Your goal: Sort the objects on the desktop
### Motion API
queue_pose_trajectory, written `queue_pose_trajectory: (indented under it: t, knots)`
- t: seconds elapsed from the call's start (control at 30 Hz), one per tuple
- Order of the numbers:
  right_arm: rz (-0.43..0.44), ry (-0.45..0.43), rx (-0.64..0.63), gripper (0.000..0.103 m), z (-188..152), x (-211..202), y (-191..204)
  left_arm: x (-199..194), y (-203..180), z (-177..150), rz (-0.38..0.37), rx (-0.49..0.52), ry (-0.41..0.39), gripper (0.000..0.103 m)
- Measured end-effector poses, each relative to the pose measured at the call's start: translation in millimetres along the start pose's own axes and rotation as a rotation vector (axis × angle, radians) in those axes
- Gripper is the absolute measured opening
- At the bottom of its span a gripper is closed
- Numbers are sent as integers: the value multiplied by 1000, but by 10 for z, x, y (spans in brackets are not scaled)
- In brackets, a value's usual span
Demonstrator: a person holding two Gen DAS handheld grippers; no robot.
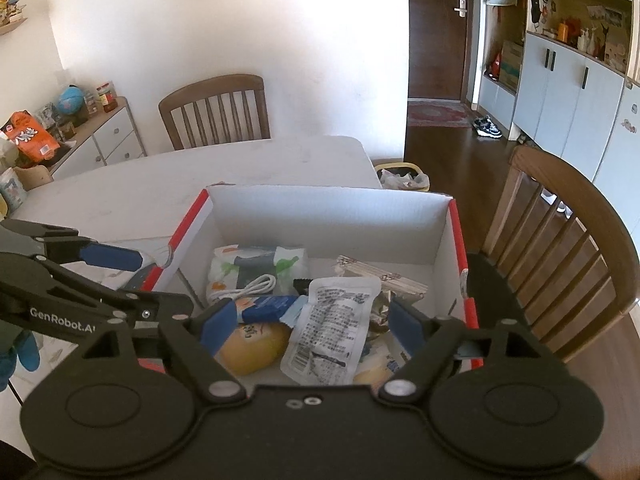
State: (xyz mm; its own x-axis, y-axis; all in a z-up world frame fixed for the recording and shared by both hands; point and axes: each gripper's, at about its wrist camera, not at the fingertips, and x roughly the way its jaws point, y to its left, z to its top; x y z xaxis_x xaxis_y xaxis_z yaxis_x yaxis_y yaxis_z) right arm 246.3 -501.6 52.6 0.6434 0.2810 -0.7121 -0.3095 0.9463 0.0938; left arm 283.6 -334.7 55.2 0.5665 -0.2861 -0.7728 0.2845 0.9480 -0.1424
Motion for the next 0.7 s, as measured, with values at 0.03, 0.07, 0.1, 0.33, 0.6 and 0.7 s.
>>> queue_pose_trajectory:
  t: [0.03,0.07,0.1,0.33,0.6,0.7]
  knots:
    - [1,-3,-1,87,-7,-12,13,-14,5,-11,5,-2,-2,88]
    - [0,-7,0,89,-15,-26,26,-28,13,-23,9,-7,-3,90]
    - [-3,-13,2,90,-24,-41,41,-42,22,-36,11,-12,-3,96]
    - [13,-55,-6,97,-83,-177,134,-168,33,-116,27,-15,-19,103]
    - [-1,-66,-26,99,-126,-296,231,-325,-3,-191,52,-12,-30,103]
    - [-6,-62,-27,99,-145,-326,253,-384,-8,-219,57,-15,-33,103]
